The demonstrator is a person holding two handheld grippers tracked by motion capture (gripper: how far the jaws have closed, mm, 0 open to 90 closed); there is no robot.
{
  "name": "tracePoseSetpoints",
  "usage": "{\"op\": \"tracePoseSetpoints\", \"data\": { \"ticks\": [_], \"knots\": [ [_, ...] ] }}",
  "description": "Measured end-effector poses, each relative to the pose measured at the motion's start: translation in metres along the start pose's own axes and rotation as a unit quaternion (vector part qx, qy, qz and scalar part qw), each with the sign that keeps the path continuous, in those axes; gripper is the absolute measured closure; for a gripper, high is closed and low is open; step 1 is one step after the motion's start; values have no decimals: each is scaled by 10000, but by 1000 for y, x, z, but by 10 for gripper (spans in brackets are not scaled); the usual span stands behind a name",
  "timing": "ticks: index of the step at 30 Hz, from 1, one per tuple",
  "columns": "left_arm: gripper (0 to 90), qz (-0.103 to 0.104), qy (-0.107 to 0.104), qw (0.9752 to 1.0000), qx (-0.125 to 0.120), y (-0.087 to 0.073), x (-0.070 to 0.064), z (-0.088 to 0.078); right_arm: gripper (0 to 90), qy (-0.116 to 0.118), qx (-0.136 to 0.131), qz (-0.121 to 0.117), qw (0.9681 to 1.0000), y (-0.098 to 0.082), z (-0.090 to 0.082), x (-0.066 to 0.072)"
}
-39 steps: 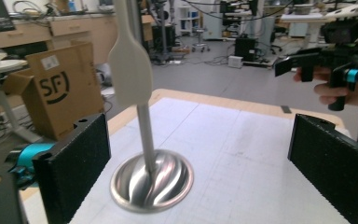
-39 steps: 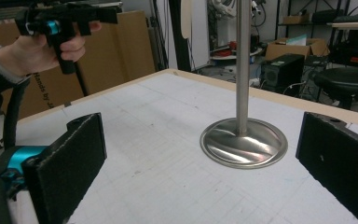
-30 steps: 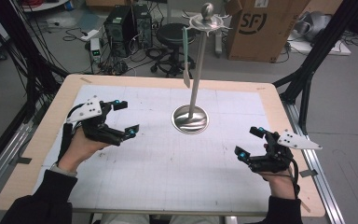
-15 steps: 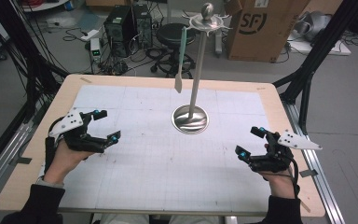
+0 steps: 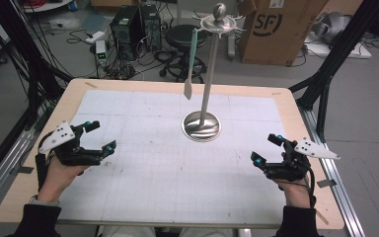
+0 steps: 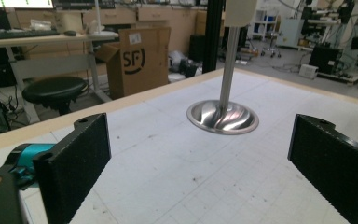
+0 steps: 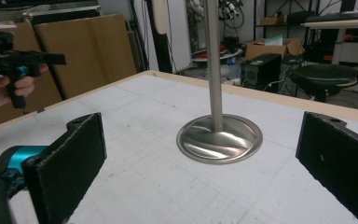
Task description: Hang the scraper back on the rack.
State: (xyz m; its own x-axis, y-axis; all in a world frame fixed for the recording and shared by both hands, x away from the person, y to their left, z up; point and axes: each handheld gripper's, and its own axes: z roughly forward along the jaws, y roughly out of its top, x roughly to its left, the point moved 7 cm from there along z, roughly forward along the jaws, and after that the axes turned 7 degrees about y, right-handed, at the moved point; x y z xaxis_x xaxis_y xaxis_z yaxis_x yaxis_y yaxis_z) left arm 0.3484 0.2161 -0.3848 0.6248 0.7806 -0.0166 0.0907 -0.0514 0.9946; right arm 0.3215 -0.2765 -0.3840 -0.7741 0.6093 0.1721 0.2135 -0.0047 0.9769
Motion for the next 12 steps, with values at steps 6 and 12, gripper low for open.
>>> {"op": "tracePoseSetpoints", "data": {
  "ticks": [6, 12],
  "knots": [
    [62, 28, 267, 9995, 189, -12, 16, -9, 6, -142, -8, 42, 9999, -4, -2, -6],
    [62, -77, 488, 9985, 257, -23, 28, -13, 6, -182, -55, 32, 9998, -3, -1, -9]
  ]
}}
